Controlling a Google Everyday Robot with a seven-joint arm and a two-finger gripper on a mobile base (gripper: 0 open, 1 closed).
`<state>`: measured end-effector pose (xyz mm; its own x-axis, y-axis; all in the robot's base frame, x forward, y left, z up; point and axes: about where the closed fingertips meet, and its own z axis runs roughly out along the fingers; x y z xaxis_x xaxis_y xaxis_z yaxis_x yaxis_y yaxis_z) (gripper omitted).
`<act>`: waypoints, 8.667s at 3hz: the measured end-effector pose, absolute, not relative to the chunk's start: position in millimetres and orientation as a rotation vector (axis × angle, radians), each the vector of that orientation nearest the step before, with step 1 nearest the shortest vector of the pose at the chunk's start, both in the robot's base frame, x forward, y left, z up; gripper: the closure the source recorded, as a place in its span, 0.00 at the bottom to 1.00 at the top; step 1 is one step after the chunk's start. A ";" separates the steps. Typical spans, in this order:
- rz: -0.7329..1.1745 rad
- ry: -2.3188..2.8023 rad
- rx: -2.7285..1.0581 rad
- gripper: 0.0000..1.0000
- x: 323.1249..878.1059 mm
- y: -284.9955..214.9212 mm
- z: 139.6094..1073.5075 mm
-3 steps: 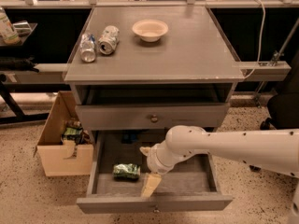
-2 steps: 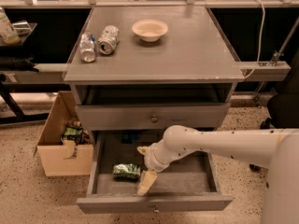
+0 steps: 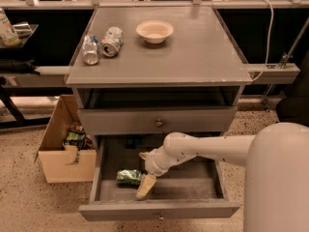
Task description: Pick green can from middle drawer and place on counter
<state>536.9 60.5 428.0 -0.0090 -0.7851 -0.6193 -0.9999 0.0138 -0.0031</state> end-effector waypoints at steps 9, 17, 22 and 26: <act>0.736 1.413 -1.625 1.00 529.9 0.6 513.0; 0.146 1.278 -1.693 1.00 540.3 -84.9 816.9; 0.359 1.465 -1.348 1.00 667.2 -134.8 870.3; 0.484 1.791 -1.060 0.85 725.0 -163.2 847.5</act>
Offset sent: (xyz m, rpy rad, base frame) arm 0.0326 0.0206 -0.0657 0.0509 0.0570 -0.0567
